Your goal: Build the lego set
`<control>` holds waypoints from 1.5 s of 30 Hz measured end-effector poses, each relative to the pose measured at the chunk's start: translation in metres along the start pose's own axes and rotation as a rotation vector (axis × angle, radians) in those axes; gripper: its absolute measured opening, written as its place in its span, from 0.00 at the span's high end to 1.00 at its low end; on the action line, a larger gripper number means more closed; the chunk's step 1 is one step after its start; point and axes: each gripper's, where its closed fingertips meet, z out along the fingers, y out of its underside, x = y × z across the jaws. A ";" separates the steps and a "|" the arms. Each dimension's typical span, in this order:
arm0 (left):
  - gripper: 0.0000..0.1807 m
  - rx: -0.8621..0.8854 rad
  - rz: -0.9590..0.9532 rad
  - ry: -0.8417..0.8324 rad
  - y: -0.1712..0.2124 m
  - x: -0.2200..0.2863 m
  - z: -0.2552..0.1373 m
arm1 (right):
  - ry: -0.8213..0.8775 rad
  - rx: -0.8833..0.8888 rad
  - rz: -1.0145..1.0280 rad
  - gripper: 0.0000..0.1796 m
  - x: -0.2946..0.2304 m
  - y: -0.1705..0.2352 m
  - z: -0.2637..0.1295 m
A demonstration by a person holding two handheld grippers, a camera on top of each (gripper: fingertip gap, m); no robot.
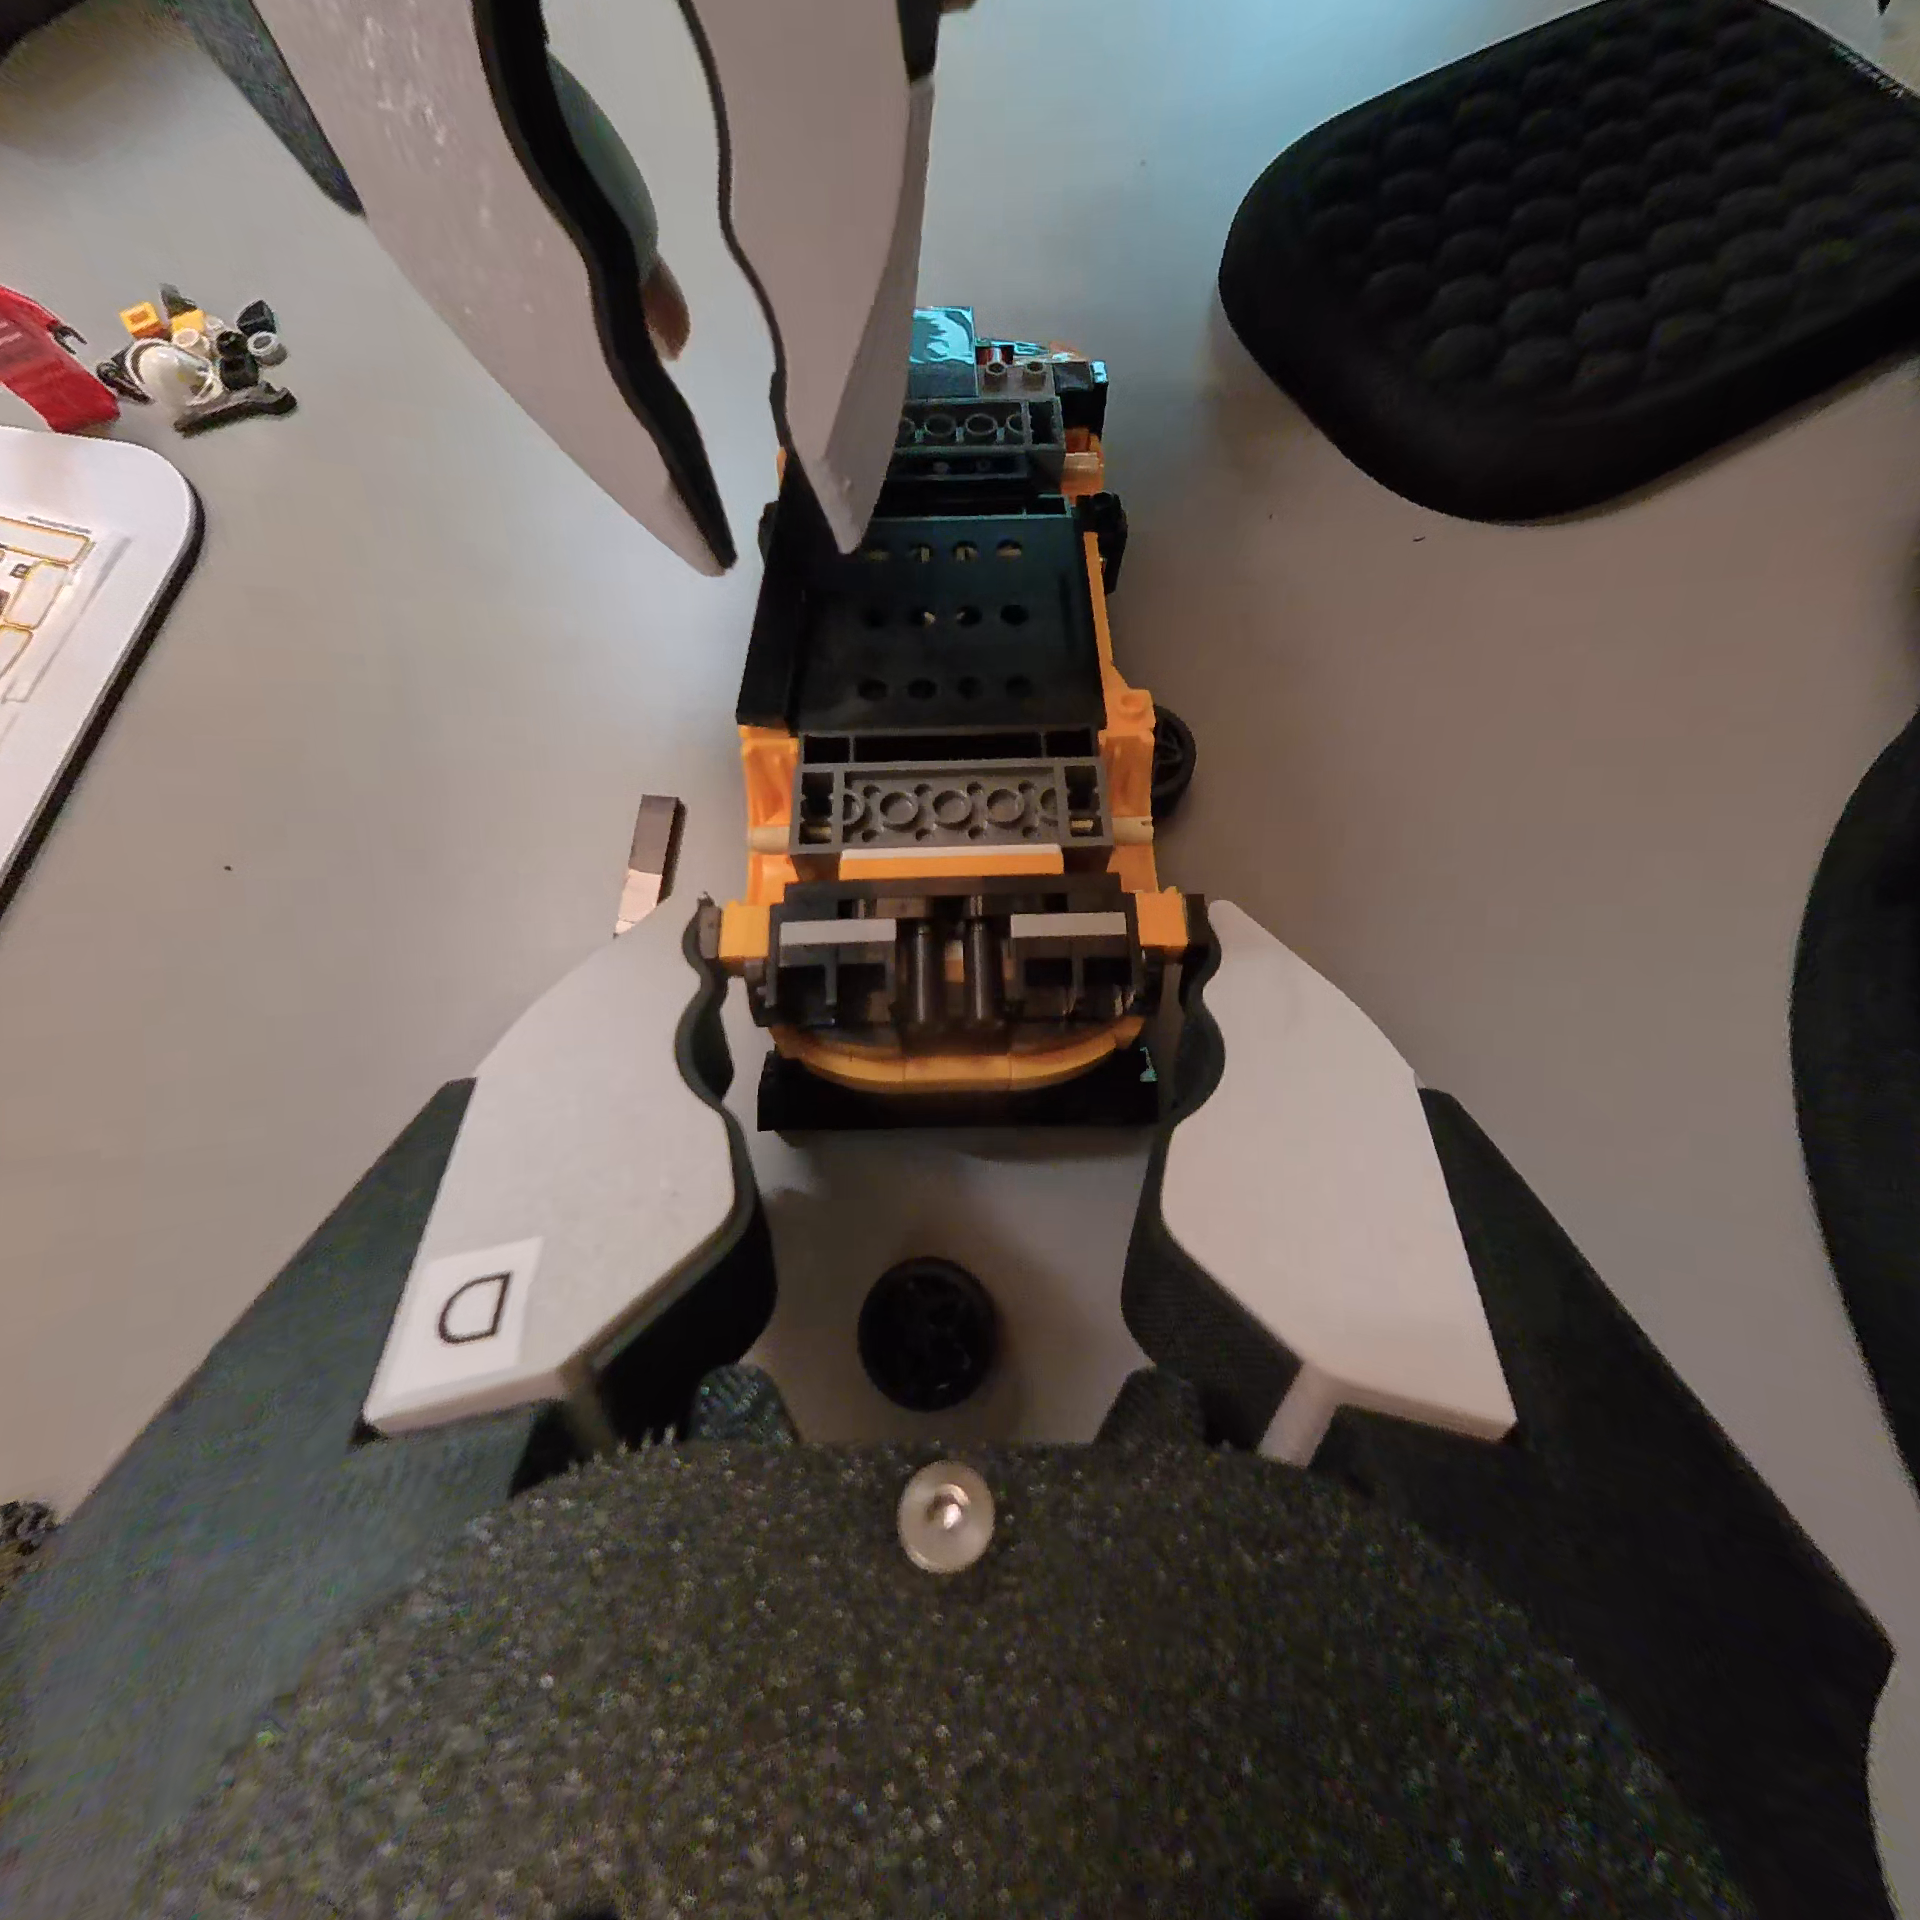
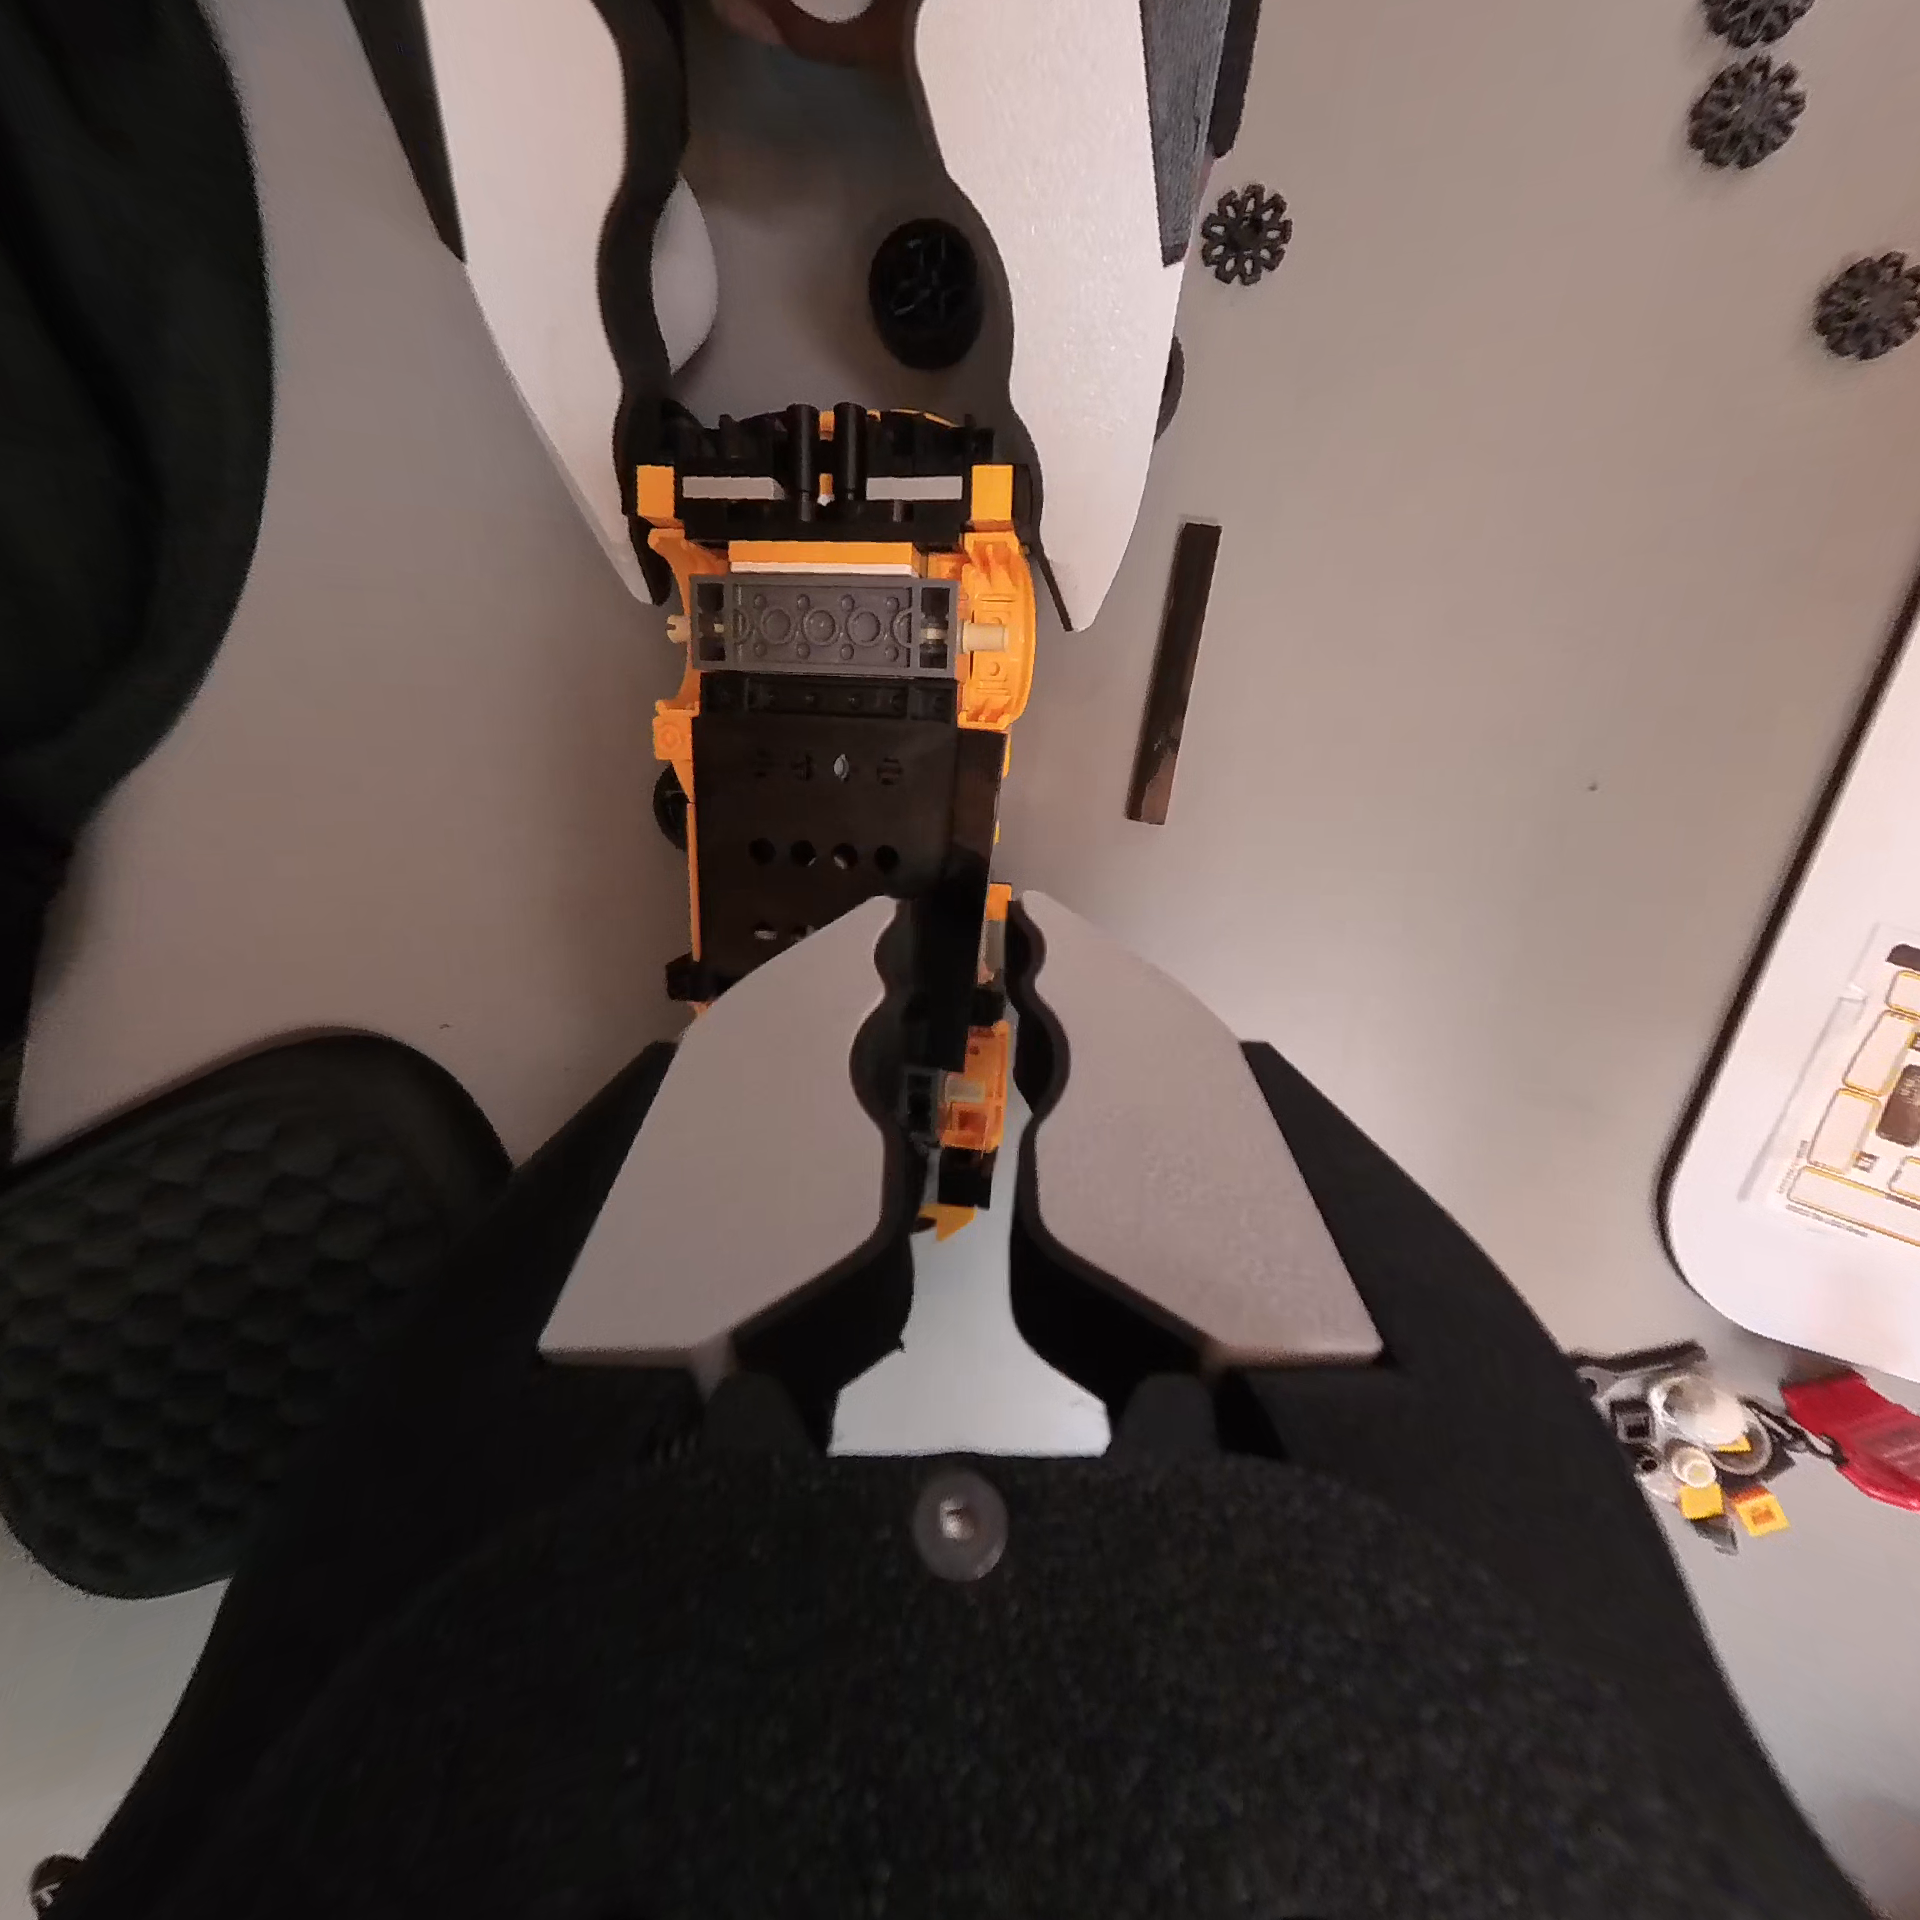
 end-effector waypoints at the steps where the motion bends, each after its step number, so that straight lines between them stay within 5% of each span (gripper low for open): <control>1: 0.54 0.001 0.000 0.001 0.000 0.000 0.000 | 0.009 0.006 0.002 0.89 -0.001 0.000 -0.002; 8: 0.54 0.010 0.013 0.004 0.000 0.000 0.000 | 0.126 -0.007 0.022 0.54 -0.021 0.014 0.005; 12: 0.54 0.012 0.030 -0.003 0.000 0.000 0.000 | 0.143 -0.033 0.029 0.46 -0.024 0.013 0.020; 22: 0.54 0.021 0.053 -0.008 0.002 0.000 -0.001 | 0.092 -0.111 0.008 0.61 -0.023 0.012 0.038; 34: 0.53 0.039 0.030 0.017 0.004 -0.002 -0.005 | 0.085 -0.130 0.011 0.62 -0.022 0.008 0.035; 45: 0.51 0.292 -0.252 0.128 -0.024 -0.020 -0.043 | 0.082 -0.047 0.144 0.62 -0.022 0.012 0.013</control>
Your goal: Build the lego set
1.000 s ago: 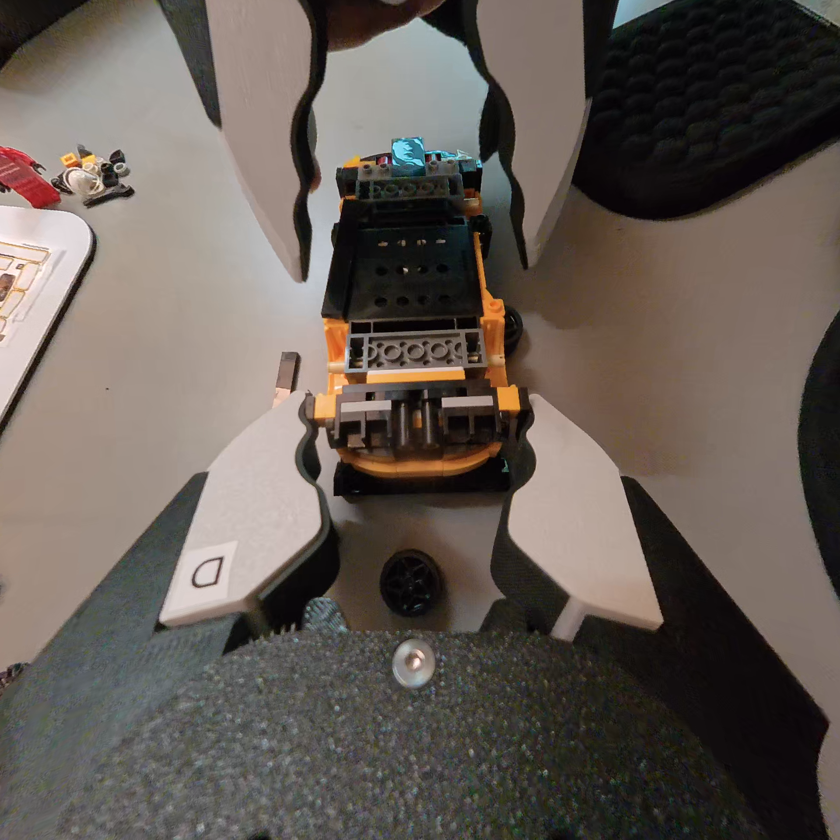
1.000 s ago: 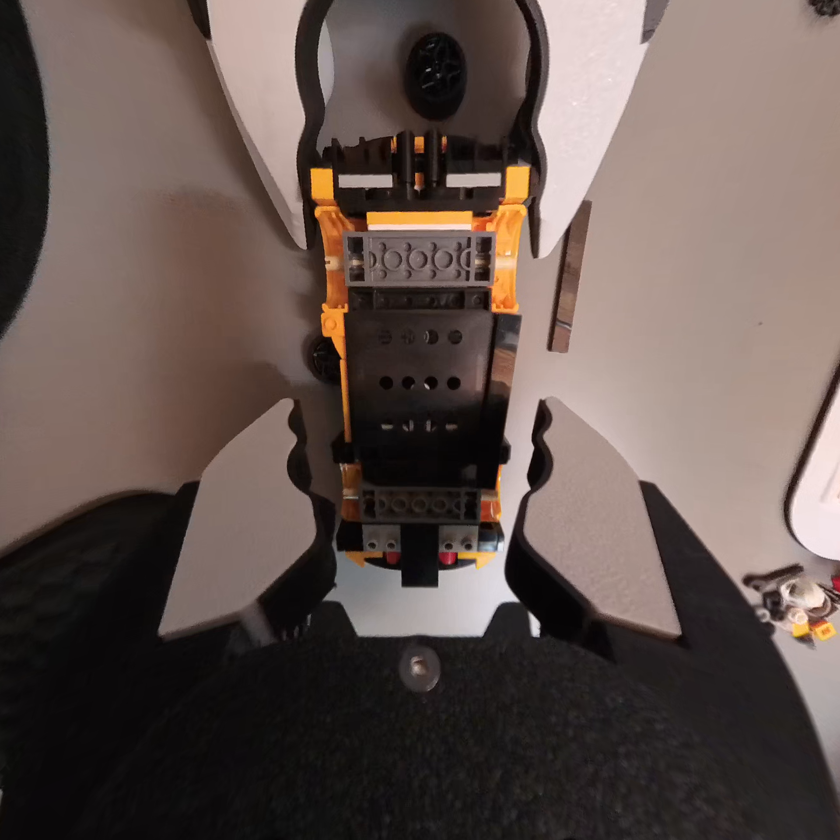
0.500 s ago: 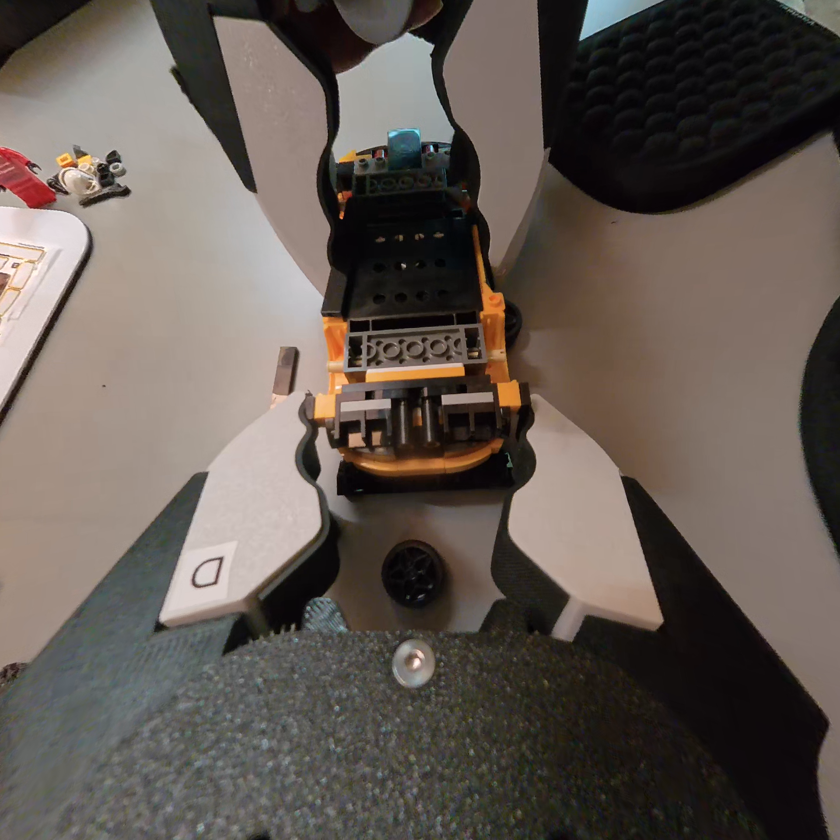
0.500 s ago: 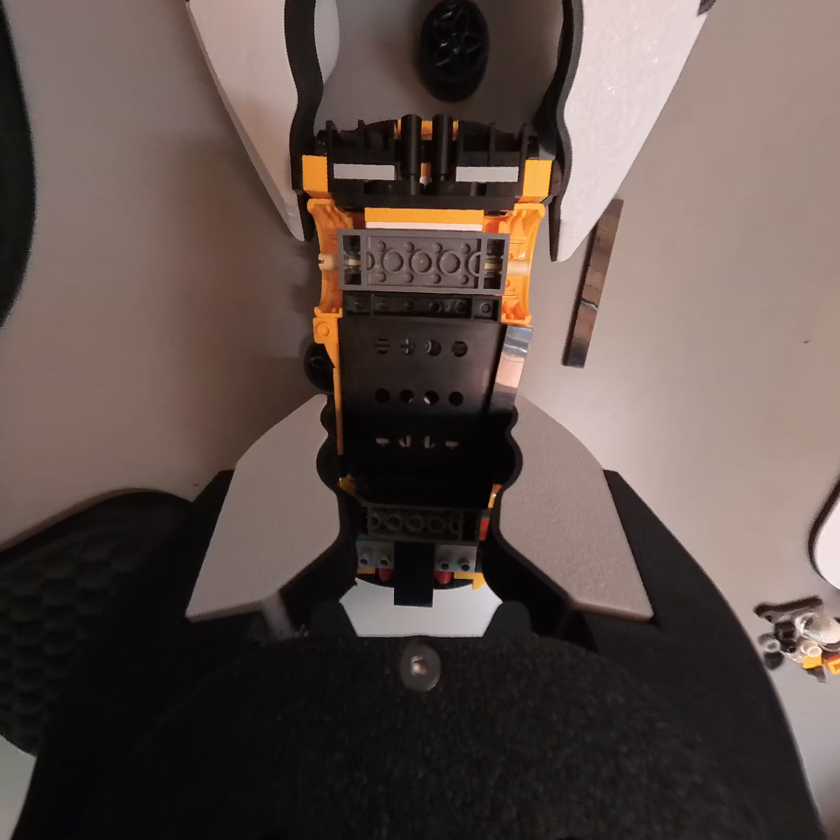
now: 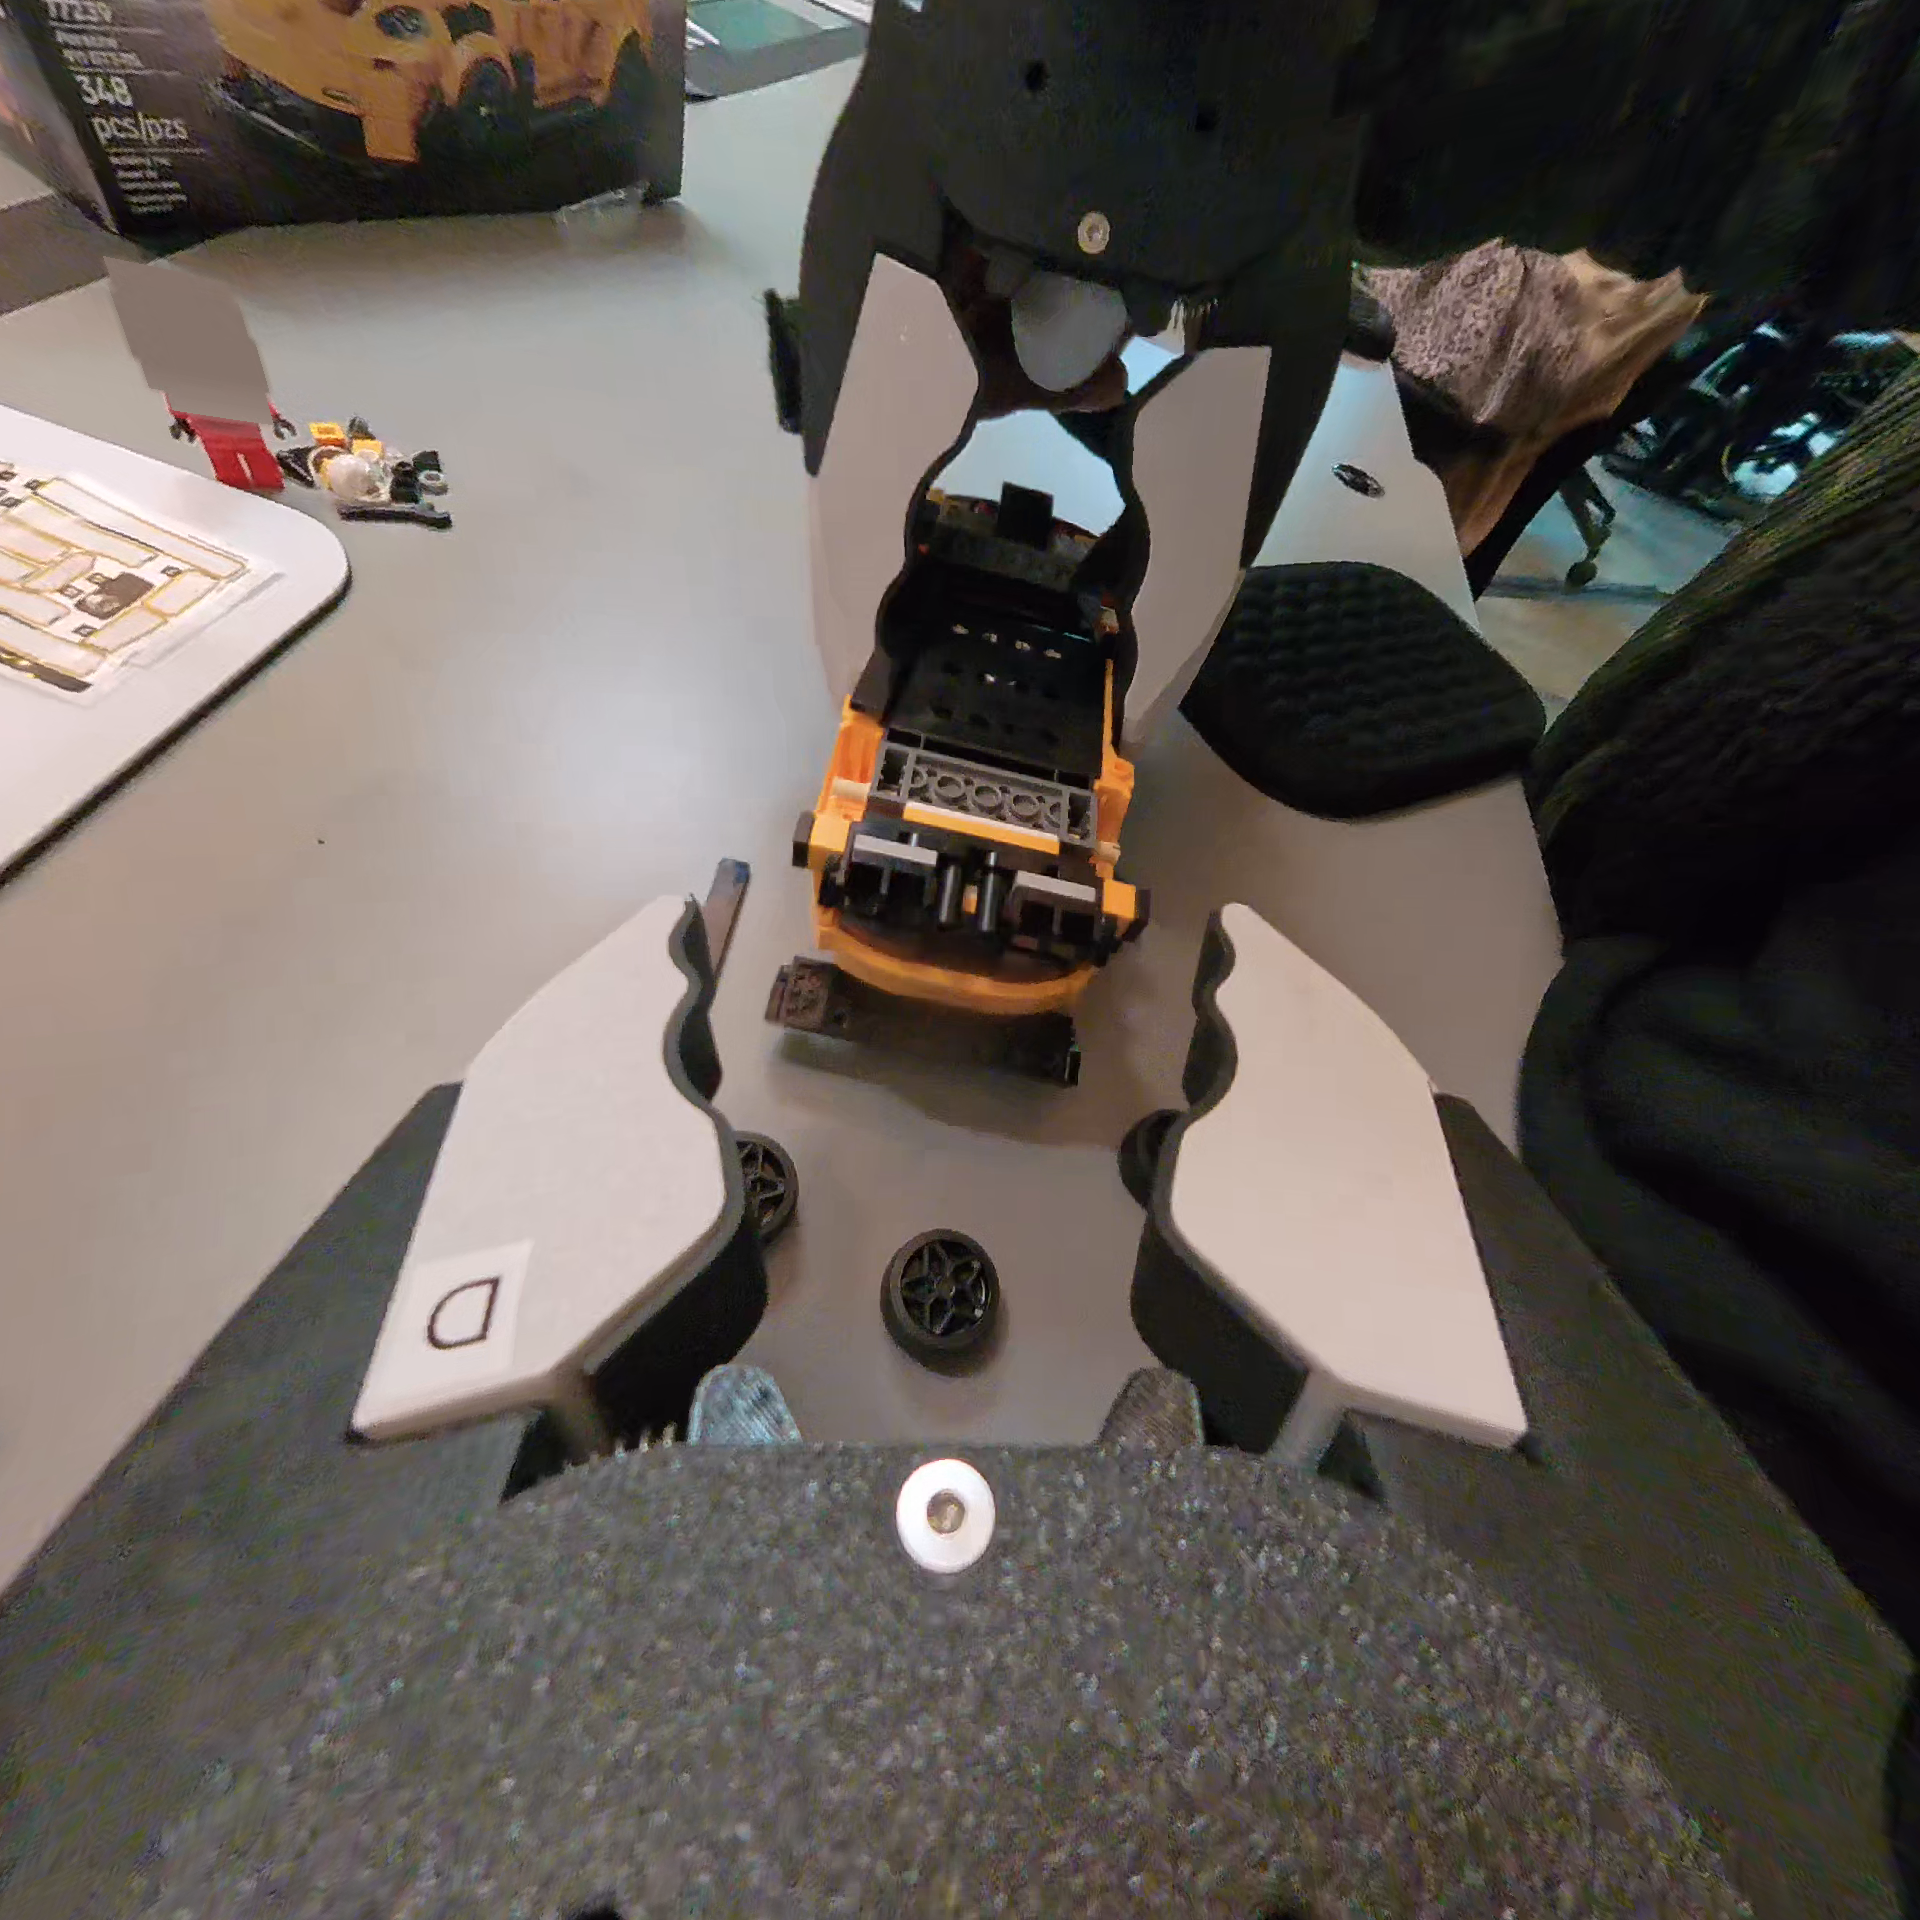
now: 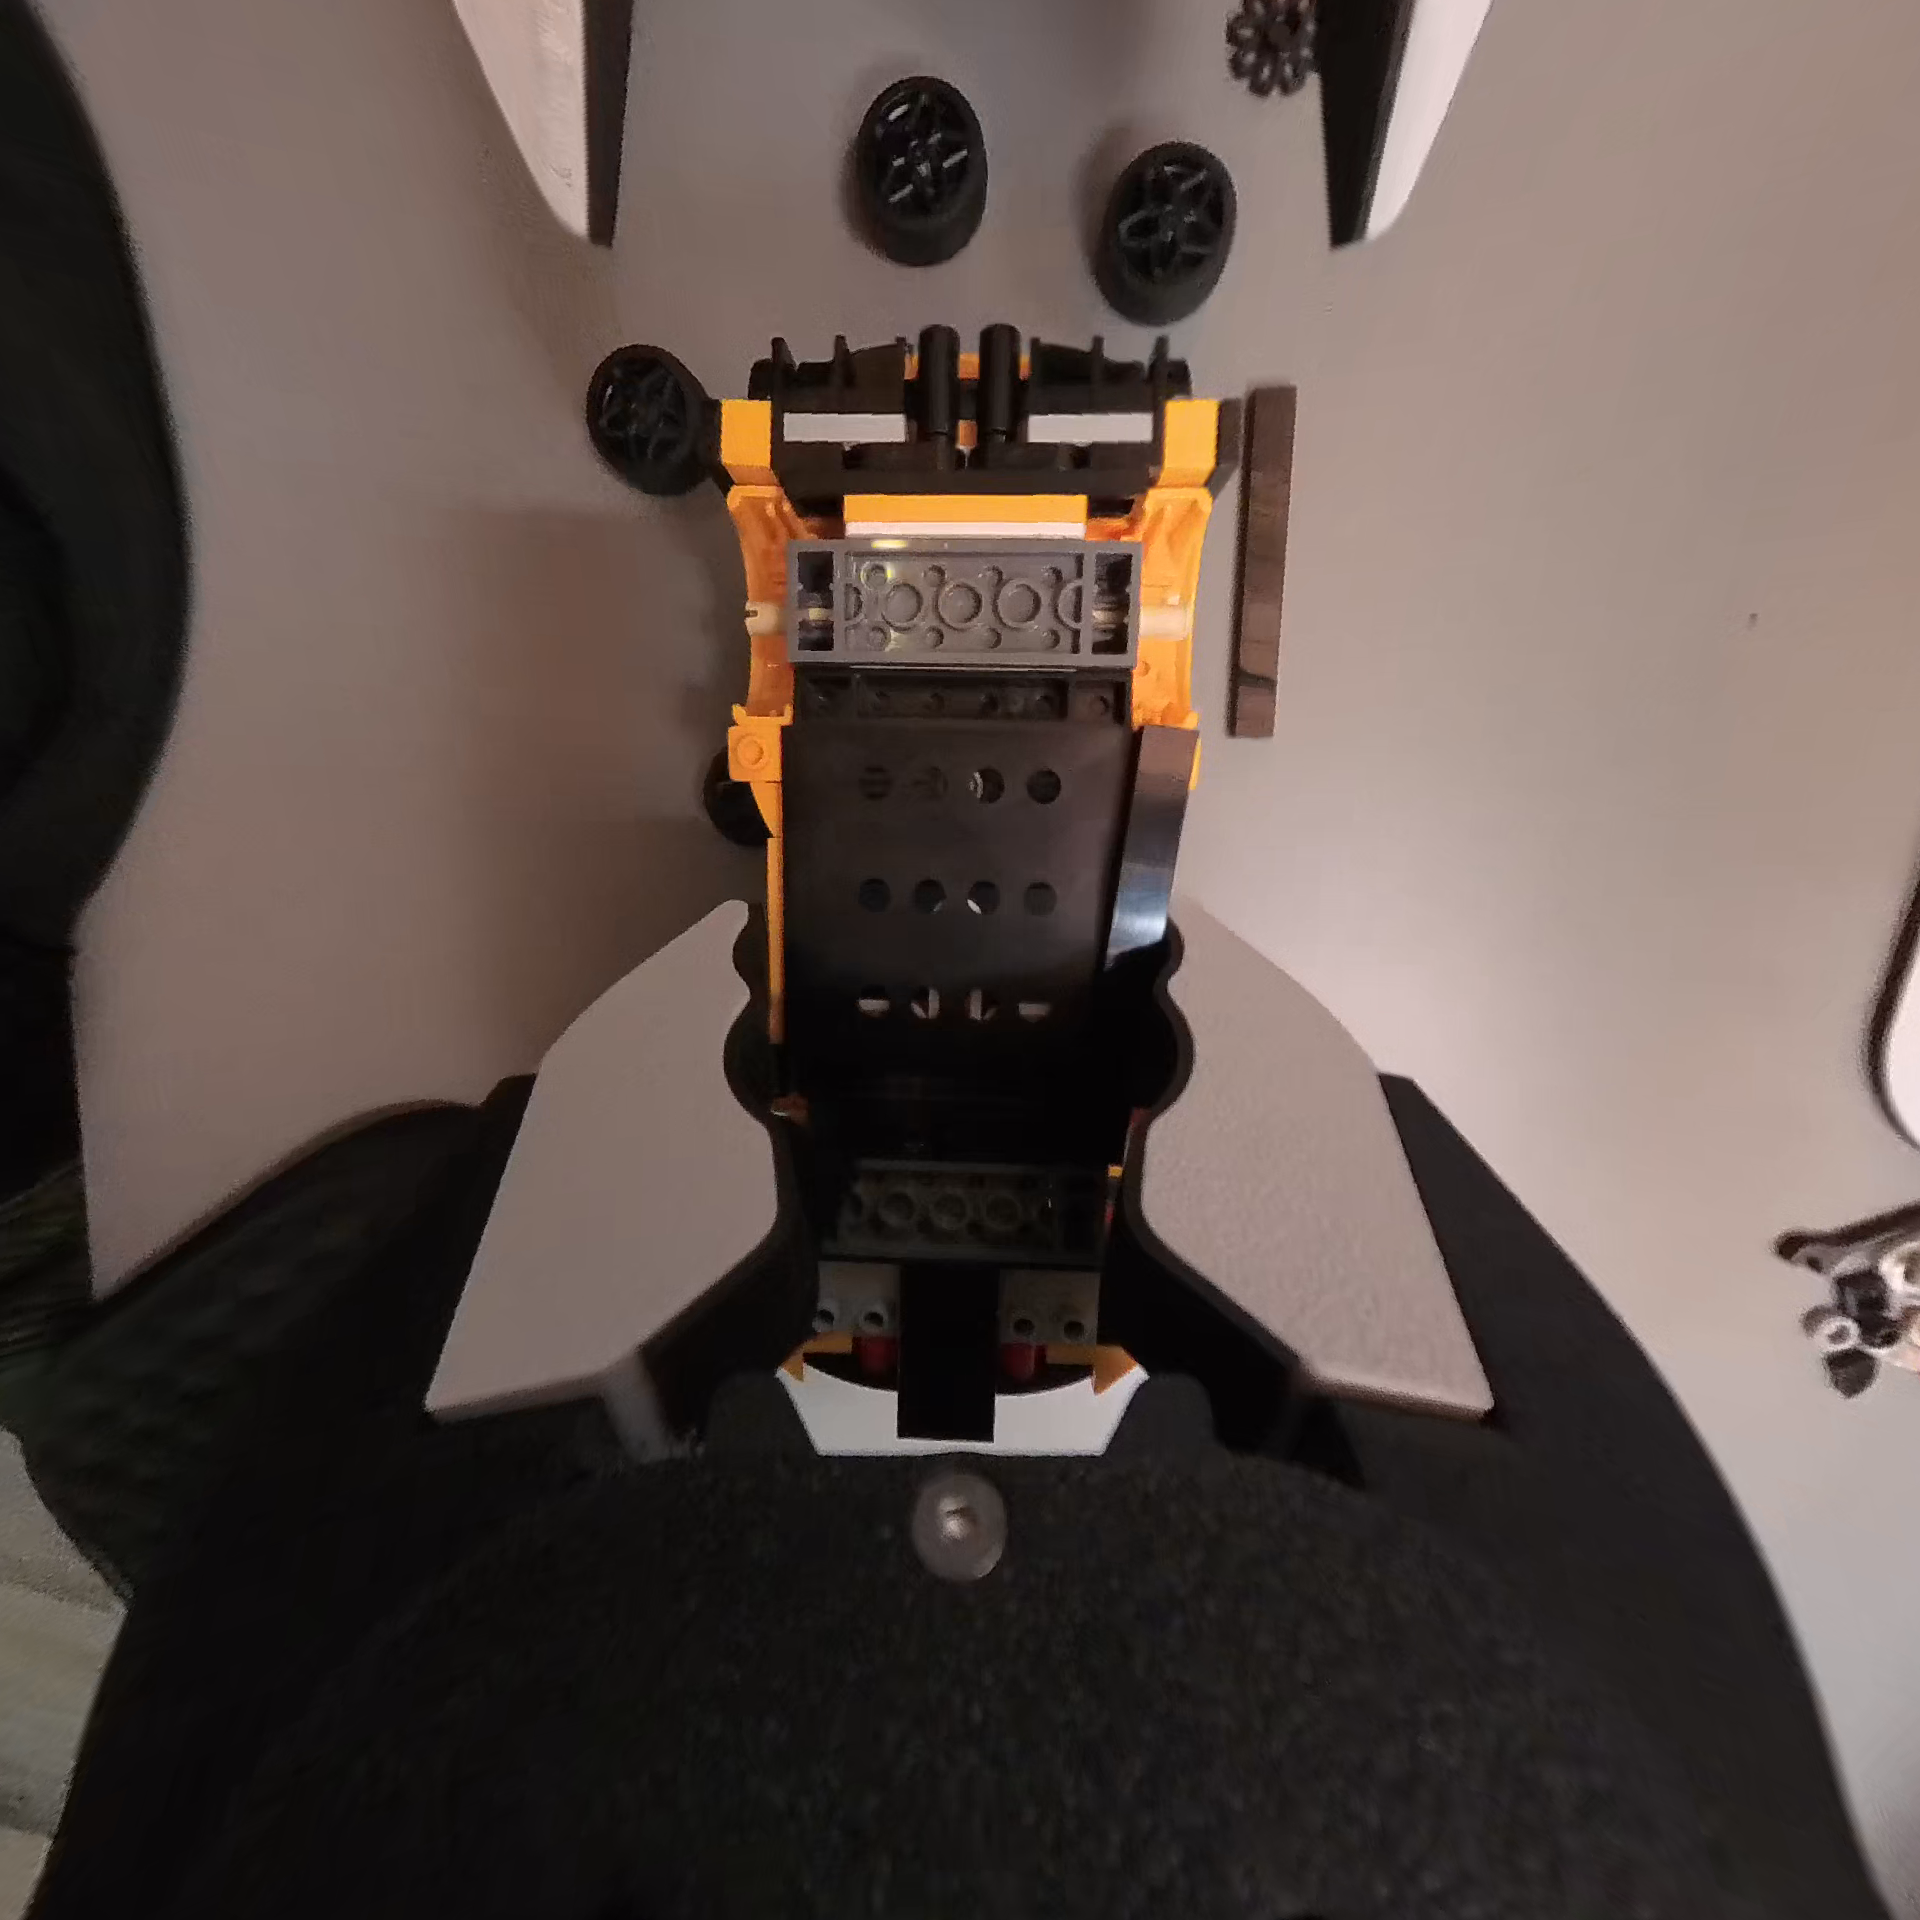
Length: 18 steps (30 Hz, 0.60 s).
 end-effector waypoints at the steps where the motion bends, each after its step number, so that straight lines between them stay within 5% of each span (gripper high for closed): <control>1: 0.51 0.000 0.010 -0.007 -0.001 0.000 0.000 | -0.007 0.008 0.013 0.62 0.000 0.001 -0.001; 12: 0.55 0.214 -0.254 -0.052 -0.026 -0.023 -0.017 | 0.100 0.071 0.059 0.62 0.026 -0.018 -0.068; 18: 0.58 0.391 -0.499 0.126 -0.046 -0.003 -0.023 | 0.149 0.125 0.070 0.62 0.031 -0.043 -0.108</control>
